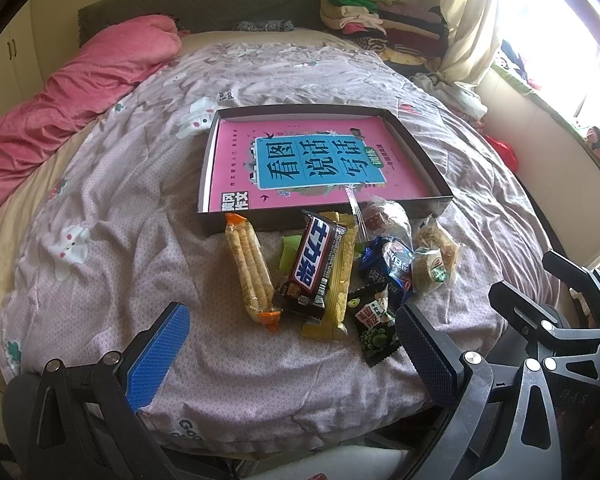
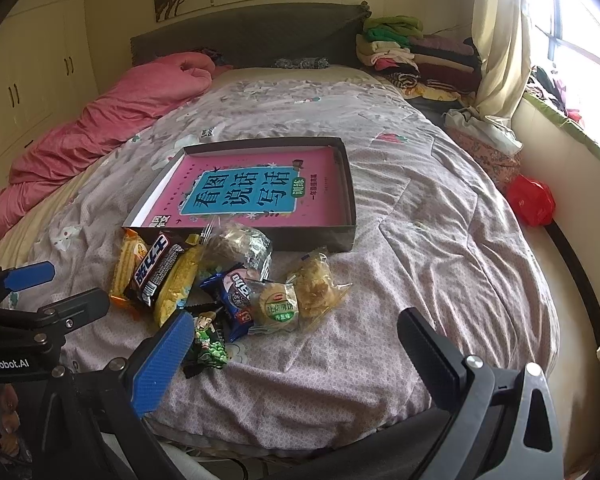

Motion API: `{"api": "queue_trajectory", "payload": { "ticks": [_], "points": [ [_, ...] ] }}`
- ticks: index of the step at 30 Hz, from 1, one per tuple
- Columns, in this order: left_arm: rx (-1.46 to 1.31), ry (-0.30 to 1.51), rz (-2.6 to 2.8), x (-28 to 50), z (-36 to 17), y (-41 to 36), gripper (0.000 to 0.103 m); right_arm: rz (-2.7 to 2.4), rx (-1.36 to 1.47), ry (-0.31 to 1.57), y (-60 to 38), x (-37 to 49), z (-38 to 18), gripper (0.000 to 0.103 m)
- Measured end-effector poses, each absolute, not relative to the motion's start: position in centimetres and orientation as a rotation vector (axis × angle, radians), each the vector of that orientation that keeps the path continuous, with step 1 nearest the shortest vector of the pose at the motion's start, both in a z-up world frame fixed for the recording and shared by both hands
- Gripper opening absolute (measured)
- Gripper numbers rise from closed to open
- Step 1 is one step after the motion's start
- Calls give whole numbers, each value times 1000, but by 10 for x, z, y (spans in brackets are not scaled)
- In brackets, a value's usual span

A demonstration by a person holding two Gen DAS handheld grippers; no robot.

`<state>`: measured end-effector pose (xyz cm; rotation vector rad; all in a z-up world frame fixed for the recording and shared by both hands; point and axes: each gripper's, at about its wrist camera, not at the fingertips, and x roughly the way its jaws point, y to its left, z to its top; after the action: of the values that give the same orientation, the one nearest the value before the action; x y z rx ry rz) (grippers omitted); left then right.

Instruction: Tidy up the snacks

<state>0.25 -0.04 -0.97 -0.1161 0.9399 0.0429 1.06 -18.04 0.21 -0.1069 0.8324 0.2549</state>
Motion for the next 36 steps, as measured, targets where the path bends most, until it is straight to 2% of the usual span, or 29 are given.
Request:
{"api": "queue_trajectory", "payload": {
  "ticks": [22, 36],
  "points": [
    [-129, 955, 33, 6, -12, -1, 102, 210, -74, 820, -196, 17, 6, 102],
    [-331, 1027, 178, 27, -44, 69, 102, 203, -23, 861, -207, 39, -9, 102]
  ]
}}
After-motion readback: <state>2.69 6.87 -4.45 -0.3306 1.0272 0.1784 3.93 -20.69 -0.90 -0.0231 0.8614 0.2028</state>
